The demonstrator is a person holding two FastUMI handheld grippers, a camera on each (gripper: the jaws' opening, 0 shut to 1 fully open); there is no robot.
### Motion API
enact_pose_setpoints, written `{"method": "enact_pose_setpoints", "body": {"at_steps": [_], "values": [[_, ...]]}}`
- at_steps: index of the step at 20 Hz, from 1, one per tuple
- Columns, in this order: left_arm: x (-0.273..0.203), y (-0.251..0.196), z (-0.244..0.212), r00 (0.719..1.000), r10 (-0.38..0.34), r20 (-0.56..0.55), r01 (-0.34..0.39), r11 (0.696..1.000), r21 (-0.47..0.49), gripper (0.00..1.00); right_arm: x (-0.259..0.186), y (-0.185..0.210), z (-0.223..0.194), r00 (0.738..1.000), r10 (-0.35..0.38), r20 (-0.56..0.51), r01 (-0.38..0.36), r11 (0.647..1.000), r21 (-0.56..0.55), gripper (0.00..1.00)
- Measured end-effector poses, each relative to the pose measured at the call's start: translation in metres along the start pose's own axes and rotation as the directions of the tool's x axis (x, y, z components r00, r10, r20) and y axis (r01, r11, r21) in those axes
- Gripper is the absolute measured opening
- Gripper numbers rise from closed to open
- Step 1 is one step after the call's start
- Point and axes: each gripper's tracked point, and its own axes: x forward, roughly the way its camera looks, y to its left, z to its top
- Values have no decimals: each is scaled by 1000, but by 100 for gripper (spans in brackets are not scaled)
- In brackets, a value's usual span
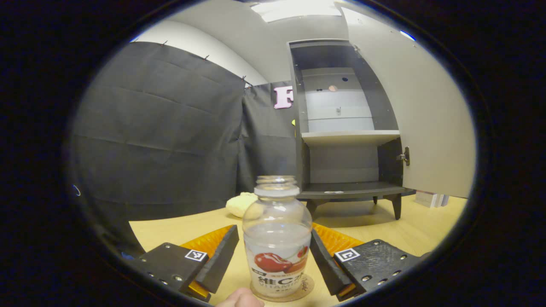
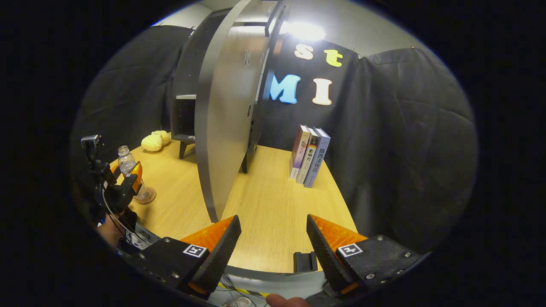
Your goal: Open the cabinet door with the right hand, grasp the bottle in the cabinet with the left hand and place it on the coaster, then close the cabinet door with the right hand.
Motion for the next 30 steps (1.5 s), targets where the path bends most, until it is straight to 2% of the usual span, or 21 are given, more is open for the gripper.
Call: {"method": "enact_pose_setpoints", "body": {"at_steps": [2,3,6,8,12,14,15,16,18,20,21,22,25,29,30], "values": [[3,-3,21,999,-18,31,18,1000,24,89,-4,2,1,1000,0,-4,0,1000,7,95],[6,-2,33,999,-24,46,22,999,32,92,-7,3,3,1000,0,2,0,1000,5,96],[11,4,59,998,-24,56,22,999,44,89,-15,-2,10,999,-16,32,17,1000,-22,96],[12,8,85,997,-37,61,34,998,50,92,-18,-5,16,998,-32,55,31,999,19,95],[5,5,172,991,-105,83,101,994,50,92,-23,-11,35,995,-47,83,37,992,118,95],[0,0,217,987,-135,87,128,988,84,89,-27,-22,56,991,-61,123,41,987,158,95],[-2,-3,233,987,-145,65,139,986,89,92,-28,-25,66,988,-64,141,38,983,181,96],[-7,-9,251,985,-167,48,163,984,74,89,-28,-30,76,985,-64,160,30,978,204,95],[-18,-16,291,980,-197,29,195,980,45,94,-28,-42,97,979,-68,194,21,971,238,95],[-30,-18,325,976,-217,15,216,975,55,94,-26,-60,117,973,-95,211,41,968,247,96],[-37,-19,338,978,-211,0,210,976,52,94,-26,-70,129,968,-114,226,53,965,258,96],[-46,-21,348,976,-216,-17,217,975,41,89,-28,-78,144,960,-125,250,53,960,277,95],[-64,-19,363,977,-207,-49,207,978,10,89,-37,-87,200,933,-143,331,22,938,346,96],[-70,-17,369,978,-202,-57,206,976,68,89,-53,-73,254,901,-123,416,-46,927,372,92],[-68,-19,372,975,-216,-55,219,973,72,89,-57,-65,263,892,-112,438,-56,934,353,97]]}}
